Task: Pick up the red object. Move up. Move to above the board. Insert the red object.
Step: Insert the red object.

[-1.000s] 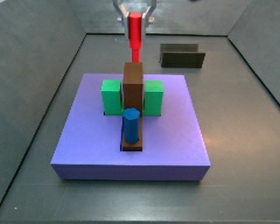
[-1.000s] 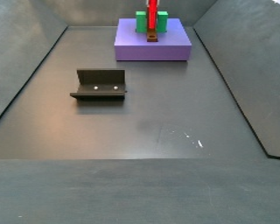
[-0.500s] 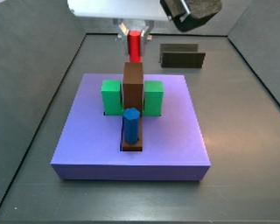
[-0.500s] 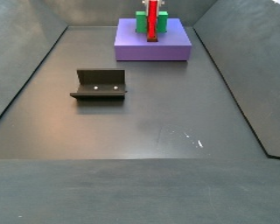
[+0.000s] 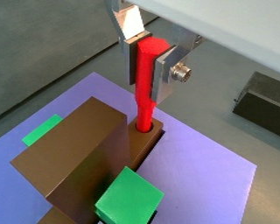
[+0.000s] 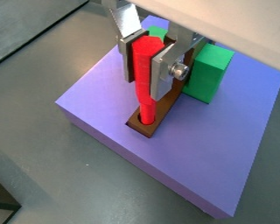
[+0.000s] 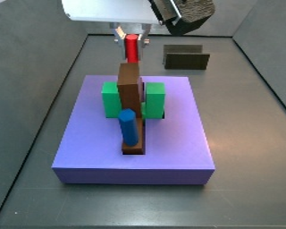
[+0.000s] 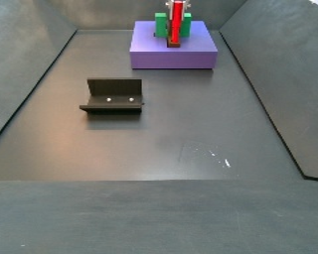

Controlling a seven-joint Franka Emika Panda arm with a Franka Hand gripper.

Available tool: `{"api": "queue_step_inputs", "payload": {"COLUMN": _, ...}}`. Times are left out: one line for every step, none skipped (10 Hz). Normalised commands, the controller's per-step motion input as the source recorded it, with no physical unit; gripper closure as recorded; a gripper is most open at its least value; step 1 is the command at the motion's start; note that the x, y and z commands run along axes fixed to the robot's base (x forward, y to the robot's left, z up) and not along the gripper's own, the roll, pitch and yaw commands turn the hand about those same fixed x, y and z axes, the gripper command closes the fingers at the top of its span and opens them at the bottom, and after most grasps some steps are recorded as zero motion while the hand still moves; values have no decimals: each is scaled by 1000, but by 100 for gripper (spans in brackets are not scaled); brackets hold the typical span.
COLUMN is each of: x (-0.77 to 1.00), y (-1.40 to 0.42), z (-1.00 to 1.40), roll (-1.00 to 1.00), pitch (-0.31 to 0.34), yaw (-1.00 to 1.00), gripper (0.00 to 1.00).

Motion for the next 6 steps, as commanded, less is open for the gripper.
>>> {"api": "queue_step_inputs", "payload": {"x": 0, "y": -34, "z": -94, "roll": 0, "pitch": -20, "yaw": 0, "gripper": 100}}
{"api": "queue_step_inputs", "payload": {"x": 240, "y": -63, "z": -186, "roll": 6, "pitch": 0, "yaw": 0, "gripper": 100}}
{"api": "queue_step_inputs", "payload": {"x": 269, "y": 0, "z": -291, "roll": 67, "pitch": 0, "yaw": 0, "gripper": 100}}
{"api": "queue_step_inputs", "payload": {"x": 26, "y": 131, "z": -580, "roll": 114, "pitch": -17, "yaw": -14, "gripper": 100}}
{"api": "queue_step_inputs", "payload": {"x": 86, "y": 31, "z": -466, "roll": 129, "pitch": -6, "yaw": -14, "gripper": 100}}
{"api": "queue_step_inputs", "payload": {"x": 29, "y": 0, "z": -437, "roll": 167, "pitch": -1, "yaw": -11, "gripper": 100}}
